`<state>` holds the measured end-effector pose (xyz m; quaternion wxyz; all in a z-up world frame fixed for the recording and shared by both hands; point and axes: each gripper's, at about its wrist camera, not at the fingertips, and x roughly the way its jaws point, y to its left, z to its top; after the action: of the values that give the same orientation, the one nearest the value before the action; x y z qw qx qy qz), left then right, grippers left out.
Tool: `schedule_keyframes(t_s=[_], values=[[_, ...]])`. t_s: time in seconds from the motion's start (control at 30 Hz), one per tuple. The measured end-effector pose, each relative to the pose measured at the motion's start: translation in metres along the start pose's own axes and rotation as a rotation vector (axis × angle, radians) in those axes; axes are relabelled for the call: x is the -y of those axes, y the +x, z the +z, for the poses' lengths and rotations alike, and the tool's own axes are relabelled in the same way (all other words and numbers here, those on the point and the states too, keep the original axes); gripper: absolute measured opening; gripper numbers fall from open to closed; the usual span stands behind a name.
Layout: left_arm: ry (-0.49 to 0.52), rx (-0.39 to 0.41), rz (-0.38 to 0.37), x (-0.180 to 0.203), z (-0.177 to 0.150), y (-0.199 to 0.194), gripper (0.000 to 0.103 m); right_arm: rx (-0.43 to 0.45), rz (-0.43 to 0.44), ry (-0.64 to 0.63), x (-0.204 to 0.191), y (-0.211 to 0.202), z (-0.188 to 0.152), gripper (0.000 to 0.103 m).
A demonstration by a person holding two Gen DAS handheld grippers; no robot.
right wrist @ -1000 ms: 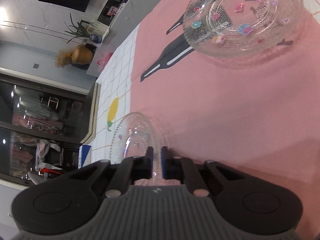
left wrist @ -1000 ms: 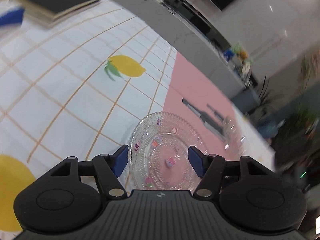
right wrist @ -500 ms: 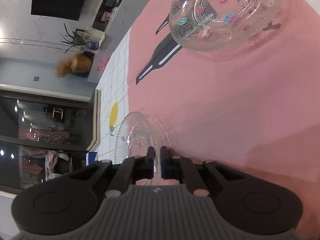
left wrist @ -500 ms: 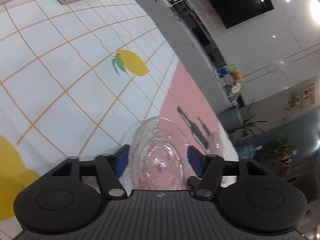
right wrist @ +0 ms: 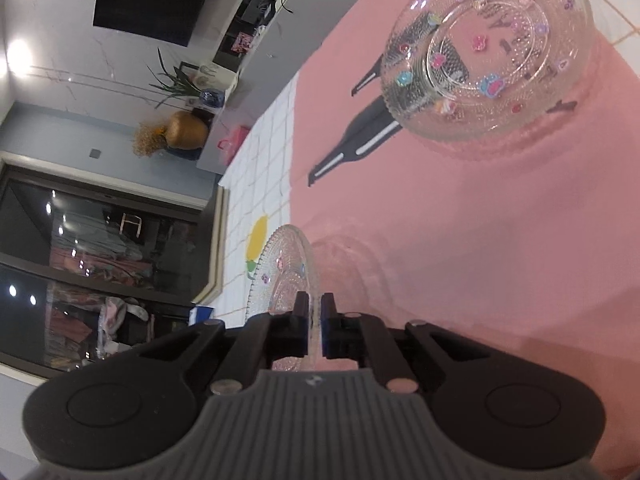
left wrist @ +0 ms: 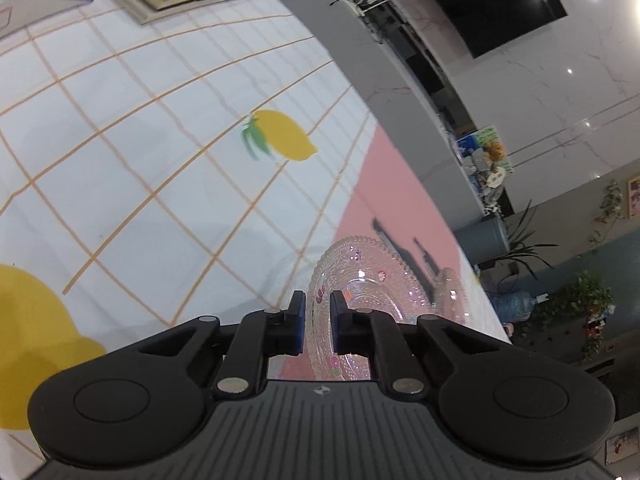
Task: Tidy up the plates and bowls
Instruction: 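Carry the glass plate with both grippers and lower it onto the Fruity plate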
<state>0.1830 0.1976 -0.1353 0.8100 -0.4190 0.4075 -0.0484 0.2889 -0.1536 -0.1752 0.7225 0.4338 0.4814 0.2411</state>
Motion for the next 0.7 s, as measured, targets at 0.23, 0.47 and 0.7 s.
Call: schedule_keyframes(t_s=[0.23,0.47,0.7], values=[[0.164,-0.030,-0.015,0.047,0.001,-0.019,0.007,0.068,0.030,0.027,-0.018,-0.050,-0.011,0.004],[0.269,-0.063,-0.135,0.089,-0.014,-0.044,0.007,0.140,0.024,0.077,-0.045,-0.124,-0.035,0.004],[0.336,-0.177,-0.226,0.132,-0.044,-0.046,0.007,0.224,-0.050,0.119,-0.052,-0.208,-0.074,0.004]])
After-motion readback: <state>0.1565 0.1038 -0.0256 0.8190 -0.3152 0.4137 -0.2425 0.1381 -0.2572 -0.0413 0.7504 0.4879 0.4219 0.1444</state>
